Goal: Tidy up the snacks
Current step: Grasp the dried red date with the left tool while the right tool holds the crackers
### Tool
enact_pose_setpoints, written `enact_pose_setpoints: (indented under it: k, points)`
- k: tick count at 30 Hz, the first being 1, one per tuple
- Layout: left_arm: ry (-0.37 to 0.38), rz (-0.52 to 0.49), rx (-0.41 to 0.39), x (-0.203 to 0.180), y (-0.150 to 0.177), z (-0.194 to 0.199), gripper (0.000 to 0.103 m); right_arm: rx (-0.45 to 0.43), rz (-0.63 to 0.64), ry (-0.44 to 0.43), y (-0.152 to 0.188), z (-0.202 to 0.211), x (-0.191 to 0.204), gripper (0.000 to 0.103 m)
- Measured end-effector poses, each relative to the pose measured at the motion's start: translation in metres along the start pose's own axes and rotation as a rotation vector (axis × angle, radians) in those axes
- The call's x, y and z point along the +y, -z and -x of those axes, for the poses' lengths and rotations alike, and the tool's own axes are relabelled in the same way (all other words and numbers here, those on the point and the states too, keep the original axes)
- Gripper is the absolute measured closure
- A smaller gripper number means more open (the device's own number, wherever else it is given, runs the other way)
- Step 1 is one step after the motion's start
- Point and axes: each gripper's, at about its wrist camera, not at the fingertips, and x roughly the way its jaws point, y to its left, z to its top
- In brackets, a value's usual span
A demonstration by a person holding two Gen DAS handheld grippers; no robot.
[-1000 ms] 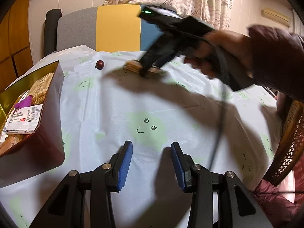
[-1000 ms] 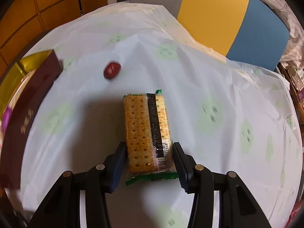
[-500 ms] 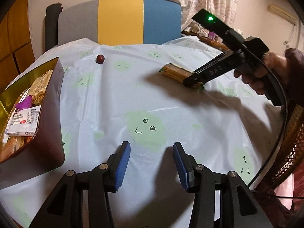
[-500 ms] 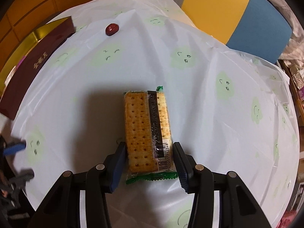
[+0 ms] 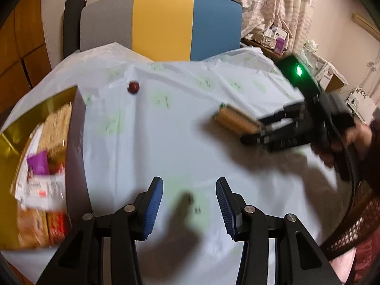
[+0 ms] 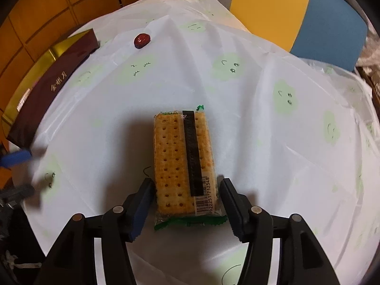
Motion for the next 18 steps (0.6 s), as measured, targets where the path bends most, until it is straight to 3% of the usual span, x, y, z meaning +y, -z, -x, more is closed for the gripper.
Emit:
enact_pose_setpoints:
  k: [6, 11, 18]
  points:
    - [-0.013, 0.075, 0.015, 0.026, -0.061, -0.019, 0.056, 0.013, -0.008, 0.014, -0.006, -0.002, 0.011, 0.043]
    - [-0.056, 0.169, 0.042, 0.065, -0.111, -0.052, 0.073, 0.012, -0.012, 0.032, -0.013, -0.005, 0.015, 0.042]
    - [-0.083, 0.221, 0.085, 0.098, -0.156, -0.101, 0.078, 0.017, -0.023, 0.032, -0.014, -0.005, 0.014, 0.042]
